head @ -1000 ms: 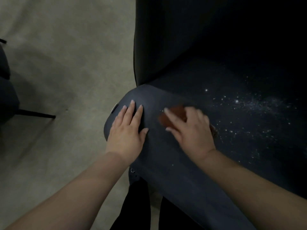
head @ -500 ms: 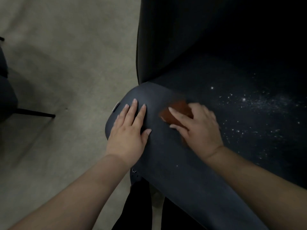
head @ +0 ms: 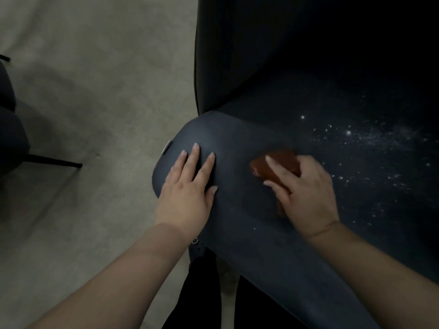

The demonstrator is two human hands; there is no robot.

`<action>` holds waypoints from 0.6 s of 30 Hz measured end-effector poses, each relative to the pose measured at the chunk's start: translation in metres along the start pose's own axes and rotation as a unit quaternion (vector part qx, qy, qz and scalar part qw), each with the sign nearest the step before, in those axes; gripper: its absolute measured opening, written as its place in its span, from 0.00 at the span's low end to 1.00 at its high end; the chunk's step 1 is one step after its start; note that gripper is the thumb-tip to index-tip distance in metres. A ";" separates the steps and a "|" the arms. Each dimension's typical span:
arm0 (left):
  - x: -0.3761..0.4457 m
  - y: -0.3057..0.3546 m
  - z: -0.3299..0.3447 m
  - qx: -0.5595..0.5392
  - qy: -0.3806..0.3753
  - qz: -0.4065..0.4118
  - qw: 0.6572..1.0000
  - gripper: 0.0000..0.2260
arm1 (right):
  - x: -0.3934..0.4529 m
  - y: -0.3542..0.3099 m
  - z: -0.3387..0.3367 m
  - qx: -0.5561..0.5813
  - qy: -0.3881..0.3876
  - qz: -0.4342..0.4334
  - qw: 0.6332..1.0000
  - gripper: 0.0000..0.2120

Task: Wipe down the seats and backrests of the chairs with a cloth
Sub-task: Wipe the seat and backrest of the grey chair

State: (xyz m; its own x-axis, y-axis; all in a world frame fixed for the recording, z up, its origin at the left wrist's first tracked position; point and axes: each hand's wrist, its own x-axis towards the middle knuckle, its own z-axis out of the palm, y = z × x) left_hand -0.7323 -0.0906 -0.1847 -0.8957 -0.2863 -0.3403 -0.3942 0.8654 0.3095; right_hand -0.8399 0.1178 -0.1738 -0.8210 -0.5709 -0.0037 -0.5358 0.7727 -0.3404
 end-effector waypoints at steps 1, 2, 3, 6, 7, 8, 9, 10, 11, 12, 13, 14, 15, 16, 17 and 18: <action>-0.001 0.002 0.001 -0.002 0.001 -0.007 1.000 0.28 | -0.003 0.003 -0.001 0.004 0.008 0.031 0.999 0.21; -0.002 0.005 0.002 -0.005 0.002 -0.013 1.000 0.27 | -0.007 0.001 0.000 0.016 0.017 0.071 0.997 0.21; -0.002 0.008 0.003 -0.009 0.005 -0.017 1.000 0.27 | -0.012 -0.006 0.001 0.033 0.027 0.102 0.994 0.21; -0.002 0.012 0.003 -0.010 0.009 -0.019 1.000 0.26 | -0.033 -0.031 0.008 0.038 0.007 0.046 0.998 0.22; -0.002 0.012 0.003 -0.006 0.009 -0.015 1.000 0.26 | -0.036 -0.033 0.009 0.014 -0.011 -0.003 1.000 0.23; -0.003 0.011 0.002 0.001 0.009 -0.010 1.000 0.26 | -0.036 -0.030 0.008 -0.003 -0.015 -0.034 0.999 0.23; -0.003 0.010 0.002 0.009 0.006 -0.004 1.000 0.26 | -0.032 -0.022 0.007 -0.006 -0.011 -0.032 0.999 0.23; -0.004 0.009 0.001 0.016 0.002 0.000 1.000 0.27 | -0.028 -0.013 0.005 -0.001 0.004 0.000 1.000 0.22; -0.005 0.008 0.000 0.022 -0.003 0.003 1.000 0.27 | -0.027 -0.005 0.003 0.004 0.025 0.051 0.998 0.22; -0.005 0.008 0.000 0.026 -0.008 0.004 1.000 0.27 | -0.030 -0.001 0.001 0.010 0.039 0.104 0.994 0.21; -0.006 0.009 -0.001 0.026 -0.010 0.003 1.000 0.27 | -0.038 -0.001 0.001 0.009 0.052 0.131 0.990 0.21; -0.007 0.009 -0.002 0.026 -0.012 0.002 1.000 0.27 | -0.048 -0.005 0.001 0.007 0.056 0.131 0.990 0.22; -0.007 0.010 -0.002 0.025 -0.012 0.003 1.000 0.28 | -0.059 -0.013 0.003 0.010 0.050 0.114 0.992 0.22; -0.008 0.011 -0.002 0.024 -0.014 0.006 1.000 0.28 | -0.068 -0.022 0.006 0.013 0.037 0.086 0.996 0.22; -0.009 0.012 -0.002 0.024 -0.016 0.010 1.000 0.28 | -0.076 -0.031 0.010 0.016 0.020 0.056 0.998 0.23; -0.011 0.013 -0.002 0.024 -0.019 0.015 0.999 0.28 | -0.080 -0.038 0.013 0.017 0.003 0.033 0.999 0.24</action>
State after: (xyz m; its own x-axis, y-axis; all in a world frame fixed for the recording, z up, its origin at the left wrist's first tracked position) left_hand -0.7284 -0.0768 -0.1754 -0.8981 -0.2450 -0.3653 -0.3562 0.8923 0.2772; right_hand -0.7517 0.1304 -0.1727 -0.8552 -0.5178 -0.0223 -0.4739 0.7988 -0.3706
